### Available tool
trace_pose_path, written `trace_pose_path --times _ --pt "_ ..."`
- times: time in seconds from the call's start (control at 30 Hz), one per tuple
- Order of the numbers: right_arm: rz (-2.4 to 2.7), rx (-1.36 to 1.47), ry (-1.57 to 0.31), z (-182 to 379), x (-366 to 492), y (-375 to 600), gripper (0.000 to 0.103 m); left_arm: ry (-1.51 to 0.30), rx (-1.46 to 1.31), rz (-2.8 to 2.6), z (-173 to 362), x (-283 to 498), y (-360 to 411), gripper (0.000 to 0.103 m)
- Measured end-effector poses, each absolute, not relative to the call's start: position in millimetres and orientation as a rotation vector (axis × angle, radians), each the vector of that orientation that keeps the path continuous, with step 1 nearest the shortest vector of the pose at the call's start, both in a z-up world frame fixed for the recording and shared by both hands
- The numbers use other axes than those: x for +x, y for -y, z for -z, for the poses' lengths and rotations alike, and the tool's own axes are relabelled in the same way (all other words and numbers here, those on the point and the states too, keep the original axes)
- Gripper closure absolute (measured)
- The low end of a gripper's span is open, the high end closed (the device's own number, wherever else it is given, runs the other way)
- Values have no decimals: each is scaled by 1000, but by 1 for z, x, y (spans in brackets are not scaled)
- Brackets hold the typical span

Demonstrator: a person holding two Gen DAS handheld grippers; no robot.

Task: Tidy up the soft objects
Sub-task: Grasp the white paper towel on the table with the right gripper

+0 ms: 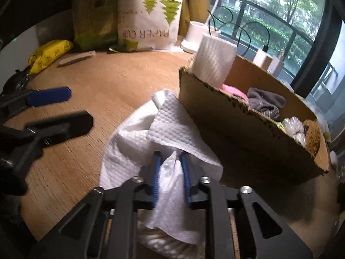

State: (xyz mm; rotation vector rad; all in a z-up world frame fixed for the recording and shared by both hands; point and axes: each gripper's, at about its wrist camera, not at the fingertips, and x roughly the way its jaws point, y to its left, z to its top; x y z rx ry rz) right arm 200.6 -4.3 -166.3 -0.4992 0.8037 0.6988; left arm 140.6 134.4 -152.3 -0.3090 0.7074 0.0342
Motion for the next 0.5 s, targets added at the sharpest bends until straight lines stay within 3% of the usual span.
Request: trace_pose_path --times 0.5 --pt "-850 -360 -755 125 190 11 93 -705 -314 -60 152 137 -141 22"
